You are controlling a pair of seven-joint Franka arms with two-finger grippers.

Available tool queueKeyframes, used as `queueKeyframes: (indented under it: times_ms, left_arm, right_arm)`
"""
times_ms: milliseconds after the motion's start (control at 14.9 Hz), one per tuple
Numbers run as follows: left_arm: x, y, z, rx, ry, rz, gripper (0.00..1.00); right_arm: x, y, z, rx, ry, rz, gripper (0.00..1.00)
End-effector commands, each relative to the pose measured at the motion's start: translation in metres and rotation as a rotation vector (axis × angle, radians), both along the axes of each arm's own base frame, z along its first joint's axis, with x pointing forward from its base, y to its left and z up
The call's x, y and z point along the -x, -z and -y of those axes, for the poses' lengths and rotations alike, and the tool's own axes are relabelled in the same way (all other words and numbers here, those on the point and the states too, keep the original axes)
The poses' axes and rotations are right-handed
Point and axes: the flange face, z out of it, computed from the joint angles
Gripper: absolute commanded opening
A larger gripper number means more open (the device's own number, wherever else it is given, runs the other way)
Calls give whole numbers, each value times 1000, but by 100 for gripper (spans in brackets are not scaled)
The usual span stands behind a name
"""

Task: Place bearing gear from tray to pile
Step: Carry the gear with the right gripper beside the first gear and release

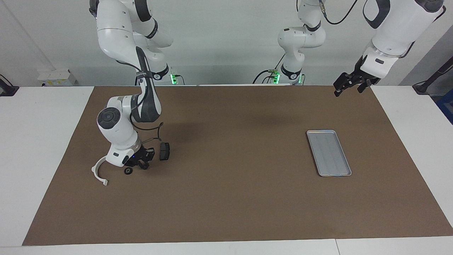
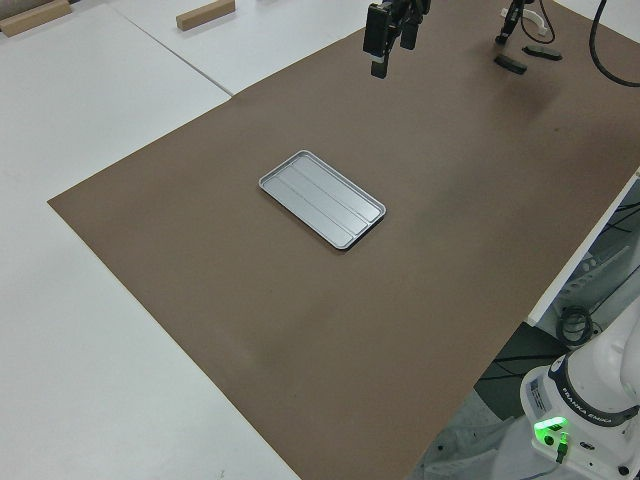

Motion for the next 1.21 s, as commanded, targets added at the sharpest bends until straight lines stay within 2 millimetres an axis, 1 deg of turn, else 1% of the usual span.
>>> queueKeyframes:
  times_ms: [0,135,202,269,336,404,538,606,673,807,875,942,1009,1077,1144]
  left_arm:
    - [6,-4,-1,-13,13,16,100]
    - [7,-5,-1,-13,13,19,100]
    - [6,-4,-1,-13,13,16,100]
    - [6,-4,-1,-13,13,16,100]
    - [6,-4,-1,-13,13,17,100]
    - [6,-4,-1,-13,13,17,100]
    - [6,-4,-1,-15,13,16,100]
    - [6,-4,0,-15,14,17,100]
    - [6,-4,0,-15,14,17,100]
    - [6,-4,-1,-13,13,17,100]
    - [6,-4,-1,-15,13,17,100]
    - [6,-4,-1,-15,13,17,100]
    - [6,-4,-1,-13,13,16,100]
    - [6,-4,-1,-15,13,17,100]
    - [6,-4,-1,-13,13,16,100]
  right_arm:
    - [7,0,12,-14,-20,8,0]
    - [7,0,11,-14,-18,6,0]
    - [7,0,12,-14,-9,6,17]
    - [6,-1,9,-14,-7,9,30]
    - [6,-1,8,-14,-3,9,50]
    - [5,-4,7,-14,5,15,65]
    - [1,-14,2,-13,28,29,73]
    - [-3,-25,-4,-14,43,36,76]
    - [-6,-42,-14,-13,55,42,80]
    - [-12,-83,-26,-1,94,34,87]
    - [-10,-101,-31,1,107,31,93]
    - [-5,-119,-41,4,127,39,100]
    - [1,-138,-45,8,149,39,100]
    - [10,-164,-44,10,163,43,100]
    - [20,-190,-37,12,172,60,100]
